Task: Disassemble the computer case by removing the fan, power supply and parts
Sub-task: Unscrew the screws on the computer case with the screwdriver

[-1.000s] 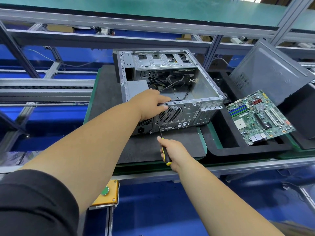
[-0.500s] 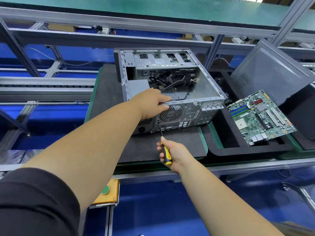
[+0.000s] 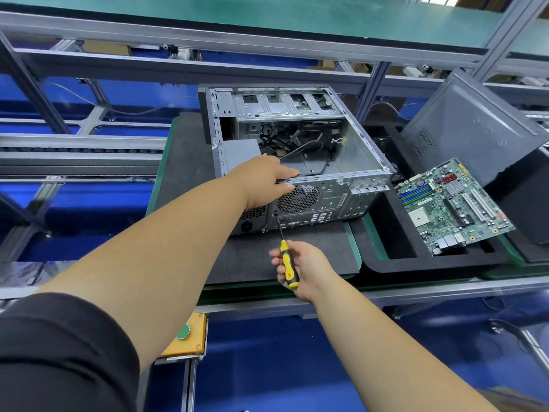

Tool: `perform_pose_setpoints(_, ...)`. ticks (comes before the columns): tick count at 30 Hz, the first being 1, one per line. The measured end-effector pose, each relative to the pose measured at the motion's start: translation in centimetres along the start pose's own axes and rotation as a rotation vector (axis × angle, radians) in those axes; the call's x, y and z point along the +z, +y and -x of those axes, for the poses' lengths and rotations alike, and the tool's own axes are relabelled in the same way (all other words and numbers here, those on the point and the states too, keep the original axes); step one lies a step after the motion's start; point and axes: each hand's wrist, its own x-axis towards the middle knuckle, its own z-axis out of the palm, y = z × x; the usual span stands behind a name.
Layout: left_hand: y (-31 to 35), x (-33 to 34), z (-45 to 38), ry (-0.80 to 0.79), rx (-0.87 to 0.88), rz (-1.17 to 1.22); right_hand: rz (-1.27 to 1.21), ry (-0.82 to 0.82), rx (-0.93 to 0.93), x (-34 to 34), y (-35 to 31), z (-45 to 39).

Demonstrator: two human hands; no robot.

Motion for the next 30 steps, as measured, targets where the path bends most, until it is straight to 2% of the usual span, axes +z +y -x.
perform_pose_setpoints(14,0.0,0.0,0.0,0.001,-0.007,-0.014,-0.019,0.073,-0.014,-0.2,0.7,-0.4)
perform_pose_setpoints(19,0.0,0.1,0.0,0.0,-0.009,-0.012,0.05,0.132,-0.058,0.5,0.5,-0.5)
perform_pose_setpoints(22,0.0,0.1,-0.1,0.008,-0.001,-0.009,0.282,0.238,-0.167,1.1,0.1,-0.2)
perform_pose_setpoints(25,0.0,0.0,-0.1,0.012,0.001,-0.002,0.696,0.407,-0.335,1.2,0.1,0.1)
perform_pose_setpoints(27,0.0,0.0,0.0,0.011,0.0,-0.001,0.795,0.41,-0.354,1.2,0.0,0.1)
perform_pose_setpoints(28,0.0,0.0,0.0,0.01,-0.001,-0.001,0.736,0.369,-0.312,1.3,-0.1,0.3)
perform_pose_setpoints(30,0.1,0.0,0.0,0.006,0.0,-0.002,0.424,0.233,-0.171,1.1,-0.3,0.7)
